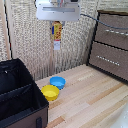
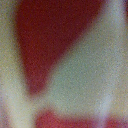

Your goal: Kindly direct your grabber toward the cereal bar. Delicately grip the cereal bar using your grabber. Transport the clutched cereal bar to the rear part of the organizer. Set the cereal bar down and place it in the rear section of the organizer.

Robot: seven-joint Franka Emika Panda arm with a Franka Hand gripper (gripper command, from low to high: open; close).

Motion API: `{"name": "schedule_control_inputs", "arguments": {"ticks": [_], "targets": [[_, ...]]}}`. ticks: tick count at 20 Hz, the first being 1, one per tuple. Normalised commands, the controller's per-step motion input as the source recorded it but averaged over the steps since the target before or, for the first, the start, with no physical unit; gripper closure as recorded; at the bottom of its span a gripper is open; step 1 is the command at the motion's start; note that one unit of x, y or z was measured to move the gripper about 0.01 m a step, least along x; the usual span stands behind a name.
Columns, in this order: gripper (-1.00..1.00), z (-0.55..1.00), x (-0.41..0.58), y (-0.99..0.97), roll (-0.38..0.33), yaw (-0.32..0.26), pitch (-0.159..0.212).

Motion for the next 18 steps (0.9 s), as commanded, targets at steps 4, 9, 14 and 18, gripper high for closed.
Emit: {"name": "schedule_control_inputs", "arguments": {"ticks": [4, 9, 14, 18], "targets": [[1.00, 0.06, 0.000, 0.46, -0.009, -0.282, -0.016], [1.00, 0.05, 0.000, 0.59, 0.000, -0.229, -0.002], [1.00, 0.05, 0.038, 0.83, 0.000, -0.115, 0.001], [1.00, 0.10, 0.066, 0.84, 0.000, -0.099, 0.001]]}}
